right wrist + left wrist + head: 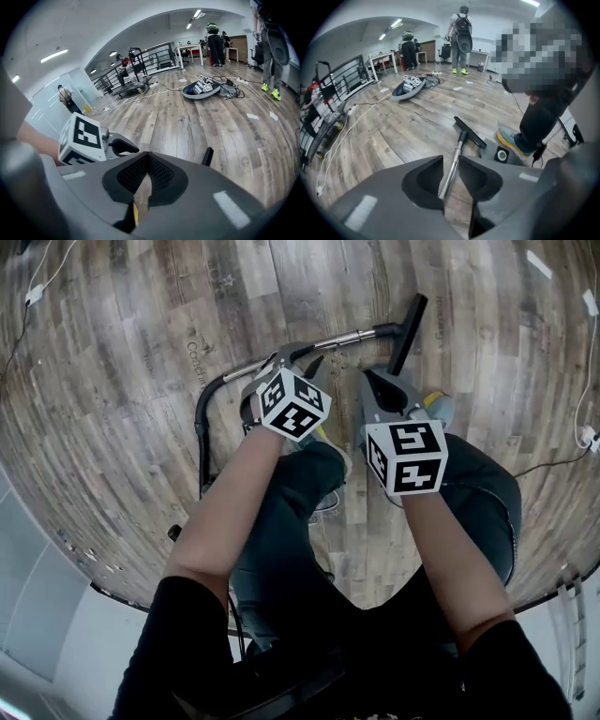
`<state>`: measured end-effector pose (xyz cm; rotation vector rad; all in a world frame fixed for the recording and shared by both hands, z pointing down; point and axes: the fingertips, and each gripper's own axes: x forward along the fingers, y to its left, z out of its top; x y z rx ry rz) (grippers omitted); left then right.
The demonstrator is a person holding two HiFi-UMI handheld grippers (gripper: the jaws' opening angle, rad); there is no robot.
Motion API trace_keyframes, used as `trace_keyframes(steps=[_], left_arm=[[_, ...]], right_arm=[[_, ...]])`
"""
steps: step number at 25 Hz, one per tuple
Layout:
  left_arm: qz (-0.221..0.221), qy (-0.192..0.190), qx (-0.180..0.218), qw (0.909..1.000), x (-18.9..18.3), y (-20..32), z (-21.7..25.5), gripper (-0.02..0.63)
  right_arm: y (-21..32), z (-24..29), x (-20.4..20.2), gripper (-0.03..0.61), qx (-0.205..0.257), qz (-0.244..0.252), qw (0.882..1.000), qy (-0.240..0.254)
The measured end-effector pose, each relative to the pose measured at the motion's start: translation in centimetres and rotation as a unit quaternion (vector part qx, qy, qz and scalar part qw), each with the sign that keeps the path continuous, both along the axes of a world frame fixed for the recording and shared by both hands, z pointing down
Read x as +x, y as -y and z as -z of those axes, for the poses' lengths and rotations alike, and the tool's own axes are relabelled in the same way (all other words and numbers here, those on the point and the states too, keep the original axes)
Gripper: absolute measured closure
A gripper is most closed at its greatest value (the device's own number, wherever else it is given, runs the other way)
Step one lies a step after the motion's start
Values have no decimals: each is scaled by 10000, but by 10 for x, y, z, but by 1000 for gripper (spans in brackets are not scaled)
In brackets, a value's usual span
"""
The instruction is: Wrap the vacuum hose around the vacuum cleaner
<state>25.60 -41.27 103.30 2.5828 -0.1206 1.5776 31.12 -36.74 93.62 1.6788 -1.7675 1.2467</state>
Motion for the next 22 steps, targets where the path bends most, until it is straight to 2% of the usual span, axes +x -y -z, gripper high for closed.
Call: trace_keyframes(steps=[5,11,18,22], left_arm=[[-834,444,-258,9952,2,-16,-109,469],[-1310,762,-290,9880,8,-24,-201,451],[-1760,1194,-301,9766,9,-37,-270,417],[-1834,1137,-119,9764,9,-39,-281,402]], right_arm=[[-9,-76,-4,555,-84,-43,10000,-4],[-15,-137,-4,555,-240,52,9997,-5],[-9,-165,21,555,-191,70,9998,-51],[-2,-164,34,555,-70,-7,10000,-32]])
